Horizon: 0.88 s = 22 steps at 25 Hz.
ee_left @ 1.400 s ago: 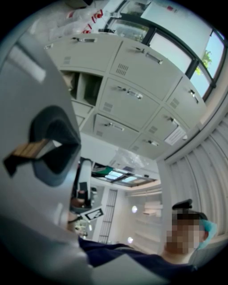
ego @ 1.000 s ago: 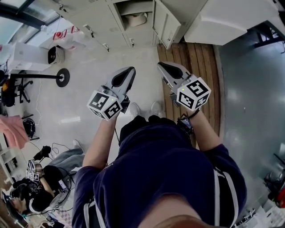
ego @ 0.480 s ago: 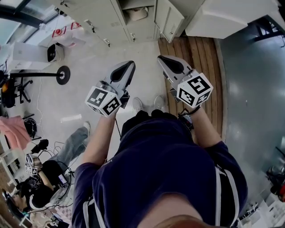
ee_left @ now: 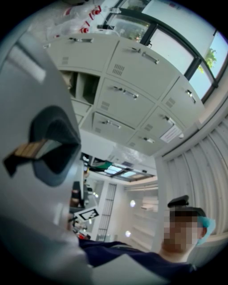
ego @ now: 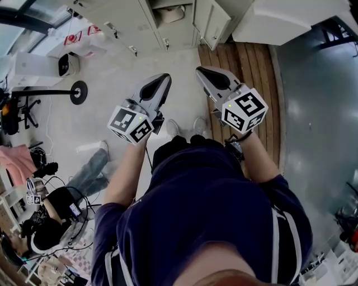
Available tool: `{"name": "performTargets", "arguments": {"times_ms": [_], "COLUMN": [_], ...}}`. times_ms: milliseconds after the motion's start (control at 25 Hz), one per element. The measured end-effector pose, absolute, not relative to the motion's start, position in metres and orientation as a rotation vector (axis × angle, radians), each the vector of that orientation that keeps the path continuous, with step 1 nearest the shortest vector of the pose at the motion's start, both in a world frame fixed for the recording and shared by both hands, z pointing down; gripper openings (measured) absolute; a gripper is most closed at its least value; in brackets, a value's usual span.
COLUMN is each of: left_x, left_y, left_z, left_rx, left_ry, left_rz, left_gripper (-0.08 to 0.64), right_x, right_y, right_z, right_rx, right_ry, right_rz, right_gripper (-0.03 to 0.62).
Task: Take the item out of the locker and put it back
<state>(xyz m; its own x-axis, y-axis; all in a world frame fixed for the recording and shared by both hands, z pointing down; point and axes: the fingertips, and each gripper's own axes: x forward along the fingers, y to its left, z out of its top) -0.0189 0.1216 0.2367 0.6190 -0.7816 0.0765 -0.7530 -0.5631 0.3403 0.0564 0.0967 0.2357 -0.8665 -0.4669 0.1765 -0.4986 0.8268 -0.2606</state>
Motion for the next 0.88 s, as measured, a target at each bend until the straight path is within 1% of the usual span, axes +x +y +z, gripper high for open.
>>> {"name": "performTargets", "arguments": {"times_ms": [520, 880], "left_x": [-0.014, -0.004], "left_y": [0.124, 0.135], "left_z": [0.24, 0.225], "left_rx": [2.501, 2.505], "left_ry": [-1.248, -1.254], "left_rz": [-0.122, -0.119], "left_gripper": [0.003, 0.003], "right_x": [0.057, 0.063], "right_y": [0.102, 0.116], "right_z": [0.242, 0.227], "right_rx": [0.728, 0.715], "right_ry": [-2.877, -2.879], "right_rz": [0.439, 0.422], "right_gripper": [0.008, 0.006]}}
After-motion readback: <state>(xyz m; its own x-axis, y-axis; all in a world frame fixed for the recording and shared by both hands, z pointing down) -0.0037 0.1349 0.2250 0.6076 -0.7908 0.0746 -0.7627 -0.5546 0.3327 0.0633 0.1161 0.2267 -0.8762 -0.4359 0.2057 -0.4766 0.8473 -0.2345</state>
